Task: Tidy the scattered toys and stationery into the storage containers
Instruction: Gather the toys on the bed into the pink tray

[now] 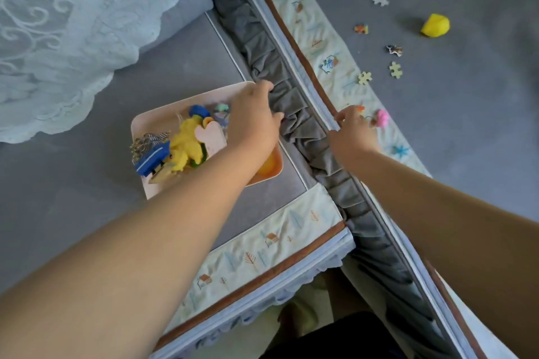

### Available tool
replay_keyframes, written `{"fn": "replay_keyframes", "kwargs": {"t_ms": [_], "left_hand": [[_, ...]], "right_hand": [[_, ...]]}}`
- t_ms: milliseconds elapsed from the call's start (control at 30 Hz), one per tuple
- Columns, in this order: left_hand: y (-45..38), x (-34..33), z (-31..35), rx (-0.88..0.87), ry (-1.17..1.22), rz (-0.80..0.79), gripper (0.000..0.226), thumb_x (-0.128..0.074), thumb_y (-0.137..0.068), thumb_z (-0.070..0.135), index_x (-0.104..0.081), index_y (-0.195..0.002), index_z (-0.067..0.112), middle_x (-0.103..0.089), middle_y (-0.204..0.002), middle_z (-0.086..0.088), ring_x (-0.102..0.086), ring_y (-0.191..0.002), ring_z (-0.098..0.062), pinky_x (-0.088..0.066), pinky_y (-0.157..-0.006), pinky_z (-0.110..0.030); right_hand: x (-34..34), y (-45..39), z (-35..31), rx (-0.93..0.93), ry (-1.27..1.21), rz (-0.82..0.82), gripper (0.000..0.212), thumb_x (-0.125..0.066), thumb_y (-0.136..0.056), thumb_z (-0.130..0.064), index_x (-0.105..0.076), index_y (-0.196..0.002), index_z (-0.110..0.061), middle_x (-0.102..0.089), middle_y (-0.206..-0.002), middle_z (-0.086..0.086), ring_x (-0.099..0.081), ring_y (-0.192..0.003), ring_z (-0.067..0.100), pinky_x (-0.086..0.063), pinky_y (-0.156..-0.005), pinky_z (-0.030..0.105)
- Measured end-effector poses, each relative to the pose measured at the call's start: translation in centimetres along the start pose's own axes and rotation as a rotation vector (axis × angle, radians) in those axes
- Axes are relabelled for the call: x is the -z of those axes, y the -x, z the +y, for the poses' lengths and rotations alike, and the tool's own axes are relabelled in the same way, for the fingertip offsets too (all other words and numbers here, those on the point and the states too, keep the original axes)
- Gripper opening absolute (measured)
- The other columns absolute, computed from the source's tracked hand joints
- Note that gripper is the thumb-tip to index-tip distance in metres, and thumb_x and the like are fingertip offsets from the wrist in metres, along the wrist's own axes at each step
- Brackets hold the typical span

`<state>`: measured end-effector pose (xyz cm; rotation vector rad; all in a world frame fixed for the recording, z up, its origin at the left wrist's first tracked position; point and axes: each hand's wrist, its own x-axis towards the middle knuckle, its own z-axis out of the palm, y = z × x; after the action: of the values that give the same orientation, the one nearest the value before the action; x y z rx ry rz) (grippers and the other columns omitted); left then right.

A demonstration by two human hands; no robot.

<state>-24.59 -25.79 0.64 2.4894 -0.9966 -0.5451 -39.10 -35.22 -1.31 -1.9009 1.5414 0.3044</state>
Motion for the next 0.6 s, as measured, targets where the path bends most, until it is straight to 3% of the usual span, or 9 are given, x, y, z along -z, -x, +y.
{"fn": "replay_keyframes", "kwargs": {"t_ms": [100,200,333,433,600], "left_hand": [[-1.1,-3.1,3.6,-0.103,0.007,-0.088,0.047,-0.065,-0.089,0.023,-0.046,-0.132,0.021,-0.059,-0.115,-0.007,-0.055,-0.108,-0.025,-0.048,-0.086,-0.036],[-2.5,-6.1,6.9,-0.156,0.019,-0.203,0.043,-0.062,-0.091,0.021,-0.047,-0.131,0.020,-0.058,-0.116,-0.006,-0.054,-0.109,-0.024,-0.045,-0.083,-0.032],[-4.3,-10.4,10.4,-0.153,-0.033,-0.337,0.042,-0.059,-0.092,0.016,-0.046,-0.132,0.018,-0.052,-0.127,-0.009,-0.056,-0.110,-0.026,-0.046,-0.083,-0.034],[-5.1,-13.4,11.7,-0.135,-0.088,-0.372,0.040,-0.055,-0.094,0.013,-0.046,-0.132,0.020,-0.048,-0.128,-0.009,-0.058,-0.106,-0.027,-0.043,-0.078,-0.030],[-5.8,-15.4,12.0,-0.079,-0.241,-0.361,0.029,-0.051,-0.092,0.003,-0.052,-0.121,0.008,-0.052,-0.123,-0.013,-0.058,-0.105,-0.030,-0.048,-0.086,-0.036]], "right_hand": [[1.9,-2.1,3.1,-0.047,-0.001,0.039,0.045,-0.050,-0.088,-0.006,-0.041,-0.131,-0.018,-0.043,-0.138,0.009,-0.058,-0.107,0.030,-0.045,-0.075,0.033],[3.5,-4.4,5.4,-0.054,-0.043,0.071,0.036,-0.050,-0.089,-0.008,-0.044,-0.123,-0.017,-0.050,-0.127,0.008,-0.056,-0.095,0.028,-0.040,-0.069,0.032],[4.5,-7.0,7.6,-0.029,-0.005,0.095,0.027,-0.048,-0.098,-0.025,-0.044,-0.123,-0.018,-0.045,-0.125,0.009,-0.051,-0.080,0.023,-0.042,-0.062,0.033],[4.3,-8.6,8.8,0.001,0.046,0.069,0.026,-0.050,-0.097,-0.023,-0.047,-0.122,-0.020,-0.041,-0.123,0.010,-0.052,-0.076,0.024,-0.045,-0.059,0.033],[4.0,-9.7,9.7,0.029,0.032,0.027,0.021,-0.047,-0.097,-0.019,-0.047,-0.118,-0.016,-0.042,-0.119,0.011,-0.053,-0.078,0.024,-0.044,-0.062,0.032]]}}
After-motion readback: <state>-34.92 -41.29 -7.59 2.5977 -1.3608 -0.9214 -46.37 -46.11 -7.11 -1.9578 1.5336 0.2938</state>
